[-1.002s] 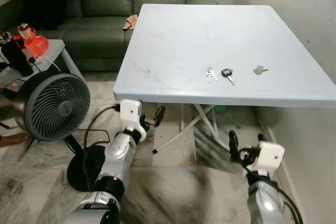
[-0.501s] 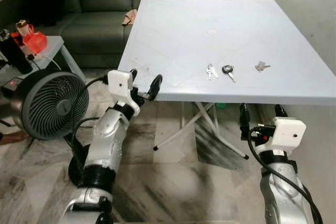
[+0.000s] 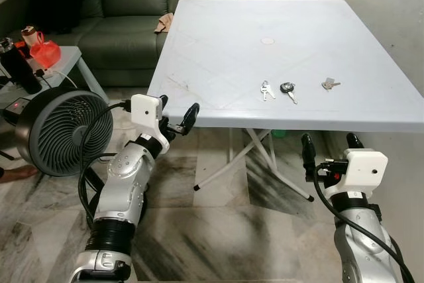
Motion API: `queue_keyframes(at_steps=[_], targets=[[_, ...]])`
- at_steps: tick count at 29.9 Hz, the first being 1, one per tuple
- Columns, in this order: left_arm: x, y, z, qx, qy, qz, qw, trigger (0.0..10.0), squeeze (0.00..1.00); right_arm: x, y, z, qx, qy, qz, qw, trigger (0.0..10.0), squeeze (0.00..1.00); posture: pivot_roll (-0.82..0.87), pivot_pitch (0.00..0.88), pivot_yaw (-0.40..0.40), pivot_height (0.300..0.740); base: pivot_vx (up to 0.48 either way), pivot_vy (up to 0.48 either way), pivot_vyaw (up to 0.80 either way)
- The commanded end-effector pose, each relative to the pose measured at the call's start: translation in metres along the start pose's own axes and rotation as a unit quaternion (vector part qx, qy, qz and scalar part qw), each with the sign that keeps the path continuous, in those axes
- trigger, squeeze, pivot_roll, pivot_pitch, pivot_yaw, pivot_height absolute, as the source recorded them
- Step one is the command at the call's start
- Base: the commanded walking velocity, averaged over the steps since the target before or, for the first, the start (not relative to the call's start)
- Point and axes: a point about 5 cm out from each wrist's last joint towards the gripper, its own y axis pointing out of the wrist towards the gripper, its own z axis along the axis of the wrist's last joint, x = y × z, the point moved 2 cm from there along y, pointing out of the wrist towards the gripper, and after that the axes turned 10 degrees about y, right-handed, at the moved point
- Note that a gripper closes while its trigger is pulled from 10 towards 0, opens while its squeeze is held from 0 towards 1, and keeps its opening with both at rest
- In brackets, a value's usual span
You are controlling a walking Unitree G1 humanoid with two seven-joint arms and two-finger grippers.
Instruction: Hang keys on a hook
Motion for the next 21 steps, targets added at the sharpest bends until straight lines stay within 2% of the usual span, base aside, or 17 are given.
queue_keyframes(at_steps=[1,5,21], targets=[[-0.0032,0.0015,0.0085,0.008,0.005,0.003,1.0,10.0,0.0,-0.0042,0.0015,0.0066,0.009,0.004,0.008,1.0,10.0,0.0,-0.12,0.034,0.052,0.74,0.0,0.0,0.0],[-0.0005,0.0032,0.0102,0.006,-0.004,-0.002,1.0,10.0,0.0,-0.0063,0.0027,0.008,0.007,0.004,0.014,1.0,10.0,0.0,-0.12,0.037,0.048,0.74,0.0,0.0,0.0],[0.0039,0.0071,0.0125,0.001,-0.004,-0.005,1.0,10.0,0.0,-0.0065,0.0027,0.0094,0.002,0.001,0.019,1.0,10.0,0.0,-0.13,0.056,0.047,0.74,0.257,0.0,0.0]])
